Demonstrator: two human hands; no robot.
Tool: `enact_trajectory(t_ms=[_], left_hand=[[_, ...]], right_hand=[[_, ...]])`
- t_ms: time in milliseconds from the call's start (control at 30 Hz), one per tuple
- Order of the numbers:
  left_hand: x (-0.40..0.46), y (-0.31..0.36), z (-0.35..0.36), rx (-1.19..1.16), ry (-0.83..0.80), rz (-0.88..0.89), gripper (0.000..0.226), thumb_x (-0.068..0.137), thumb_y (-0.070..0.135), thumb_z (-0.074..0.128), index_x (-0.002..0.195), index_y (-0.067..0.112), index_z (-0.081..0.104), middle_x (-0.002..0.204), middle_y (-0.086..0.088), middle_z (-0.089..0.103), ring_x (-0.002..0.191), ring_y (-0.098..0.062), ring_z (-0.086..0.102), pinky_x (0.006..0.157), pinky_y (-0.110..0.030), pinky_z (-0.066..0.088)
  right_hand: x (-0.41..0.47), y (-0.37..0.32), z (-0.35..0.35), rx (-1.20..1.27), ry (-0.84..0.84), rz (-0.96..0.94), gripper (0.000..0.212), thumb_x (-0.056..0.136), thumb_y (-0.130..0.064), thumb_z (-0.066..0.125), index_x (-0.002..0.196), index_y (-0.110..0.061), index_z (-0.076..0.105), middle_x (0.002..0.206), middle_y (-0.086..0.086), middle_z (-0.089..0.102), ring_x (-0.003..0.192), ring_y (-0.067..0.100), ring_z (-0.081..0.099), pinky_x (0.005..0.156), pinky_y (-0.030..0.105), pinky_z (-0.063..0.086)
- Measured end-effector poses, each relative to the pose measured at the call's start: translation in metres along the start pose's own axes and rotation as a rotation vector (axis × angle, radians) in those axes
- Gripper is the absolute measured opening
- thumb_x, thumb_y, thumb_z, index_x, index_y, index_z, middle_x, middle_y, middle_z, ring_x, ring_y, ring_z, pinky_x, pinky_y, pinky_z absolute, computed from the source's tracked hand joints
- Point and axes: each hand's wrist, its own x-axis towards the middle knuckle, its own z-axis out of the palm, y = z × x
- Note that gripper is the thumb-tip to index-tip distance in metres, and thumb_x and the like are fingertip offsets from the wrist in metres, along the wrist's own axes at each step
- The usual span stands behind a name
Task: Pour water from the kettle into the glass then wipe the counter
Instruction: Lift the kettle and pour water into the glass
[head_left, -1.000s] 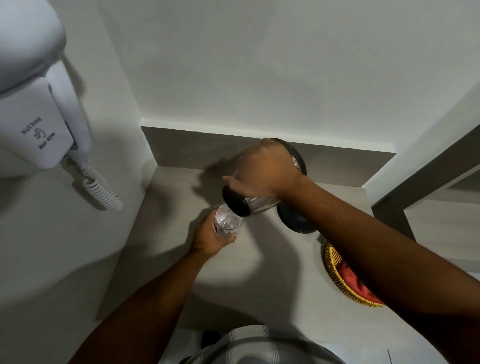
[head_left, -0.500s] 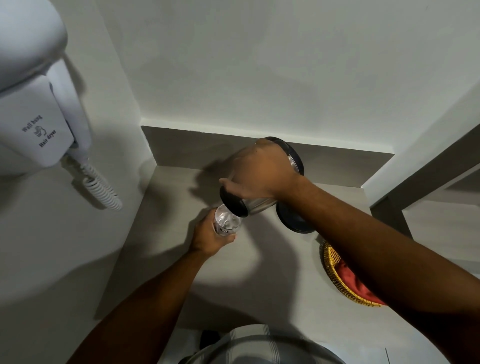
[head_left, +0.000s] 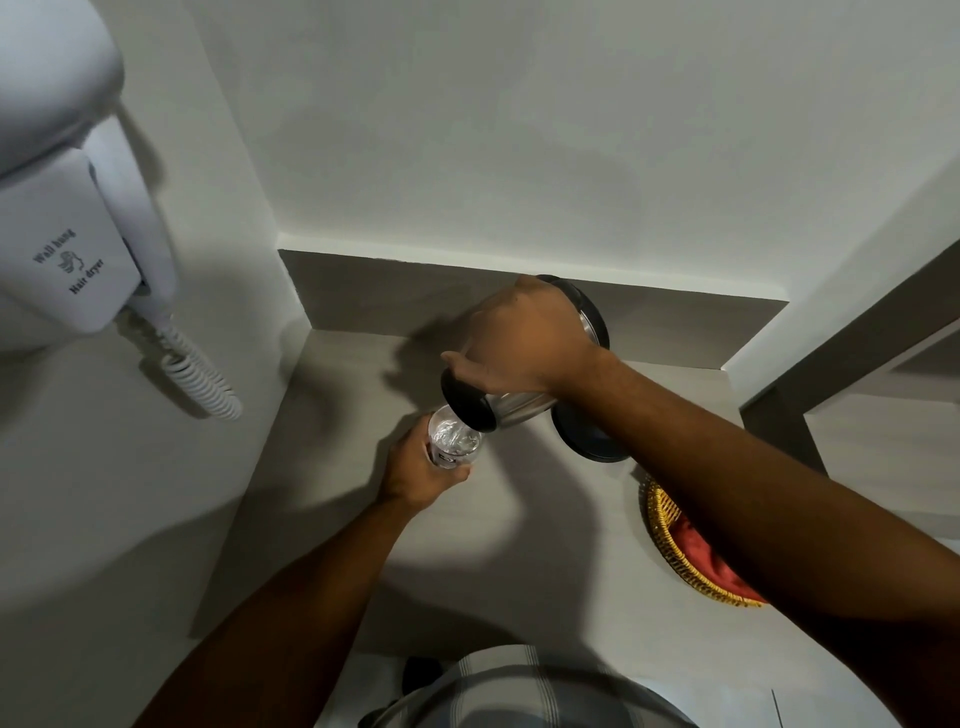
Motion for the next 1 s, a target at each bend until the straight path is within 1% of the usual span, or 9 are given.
enact_trajectory(t_ms=[100, 167, 300, 433, 567, 700, 800, 900, 1000], left_hand=[[0.0, 0.002, -0.001, 0.005, 0.002, 0.004, 0.076, 0.055, 0.016, 0.096, 0.122, 0.015, 0.061, 0.106, 0.006, 0.066, 0.097, -0.012, 0.063, 0.073, -0.001, 0.043], [0.0, 0.002, -0.002, 0.001, 0.008, 0.007, 0.075, 0.055, 0.014, 0.096, 0.121, 0.013, 0.062, 0.104, 0.007, 0.064, 0.095, -0.011, 0.061, 0.069, 0.004, 0.04], [-0.001, 0.005, -0.002, 0.014, 0.008, -0.004, 0.075, 0.056, 0.017, 0.096, 0.122, 0.013, 0.062, 0.108, 0.005, 0.066, 0.097, -0.009, 0.06, 0.073, -0.002, 0.039], [0.0, 0.005, -0.001, 0.02, 0.015, -0.011, 0.075, 0.055, 0.018, 0.096, 0.121, 0.013, 0.063, 0.107, 0.003, 0.067, 0.095, -0.009, 0.06, 0.07, 0.002, 0.039], [0.0, 0.004, 0.0, 0.042, 0.006, -0.016, 0.076, 0.056, 0.02, 0.096, 0.123, 0.015, 0.061, 0.11, 0.005, 0.065, 0.098, -0.007, 0.057, 0.076, -0.002, 0.038], [0.001, 0.001, 0.0, 0.035, 0.012, -0.006, 0.076, 0.054, 0.021, 0.097, 0.121, 0.017, 0.062, 0.104, 0.011, 0.062, 0.096, -0.007, 0.058, 0.069, 0.007, 0.036], [0.001, -0.002, 0.001, 0.017, 0.015, -0.011, 0.076, 0.053, 0.021, 0.097, 0.12, 0.017, 0.062, 0.103, 0.011, 0.062, 0.095, -0.008, 0.06, 0.068, 0.005, 0.038], [0.002, -0.004, 0.003, -0.012, 0.024, -0.009, 0.076, 0.052, 0.018, 0.097, 0.12, 0.018, 0.063, 0.102, 0.01, 0.066, 0.095, -0.011, 0.064, 0.074, 0.001, 0.042], [0.003, -0.007, 0.004, -0.039, 0.024, -0.012, 0.079, 0.051, 0.017, 0.098, 0.122, 0.018, 0.062, 0.105, 0.004, 0.07, 0.099, -0.016, 0.068, 0.085, -0.025, 0.054]], right_hand=[[0.0, 0.0, 0.001, 0.0, -0.002, 0.004, 0.064, 0.093, -0.068, 0.03, 0.064, -0.017, 0.055, 0.062, -0.001, 0.059, 0.054, 0.019, 0.055, 0.061, 0.031, 0.051], [0.0, 0.001, 0.002, 0.003, 0.005, 0.004, 0.065, 0.093, -0.068, 0.029, 0.065, -0.017, 0.057, 0.063, -0.001, 0.06, 0.055, 0.019, 0.056, 0.061, 0.031, 0.05], [0.0, 0.002, 0.002, 0.008, -0.008, 0.009, 0.068, 0.093, -0.07, 0.025, 0.069, -0.018, 0.06, 0.077, -0.003, 0.071, 0.062, 0.016, 0.063, 0.065, 0.031, 0.054], [0.001, 0.001, 0.0, 0.025, 0.02, 0.007, 0.062, 0.094, -0.067, 0.031, 0.062, -0.018, 0.051, 0.061, -0.001, 0.058, 0.052, 0.018, 0.053, 0.059, 0.031, 0.051], [0.001, 0.001, -0.002, 0.029, 0.025, 0.003, 0.061, 0.094, -0.066, 0.033, 0.062, -0.018, 0.052, 0.06, -0.001, 0.058, 0.053, 0.019, 0.053, 0.057, 0.028, 0.047], [-0.001, 0.003, 0.002, 0.038, 0.039, 0.041, 0.062, 0.092, -0.067, 0.035, 0.061, -0.017, 0.054, 0.059, -0.001, 0.058, 0.053, 0.02, 0.054, 0.057, 0.028, 0.046], [-0.004, 0.006, 0.008, 0.048, 0.048, 0.12, 0.065, 0.091, -0.07, 0.036, 0.061, -0.016, 0.058, 0.059, 0.0, 0.06, 0.052, 0.02, 0.054, 0.054, 0.026, 0.045], [-0.012, 0.013, 0.013, 0.185, 0.117, 0.258, 0.055, 0.089, -0.066, 0.05, 0.058, -0.021, 0.052, 0.052, -0.002, 0.055, 0.045, 0.017, 0.047, 0.051, 0.023, 0.031], [-0.024, 0.026, 0.021, 0.385, 0.169, 0.487, 0.049, 0.086, -0.066, 0.055, 0.055, -0.027, 0.051, 0.045, -0.006, 0.051, 0.041, 0.007, 0.044, 0.048, 0.018, 0.024]])
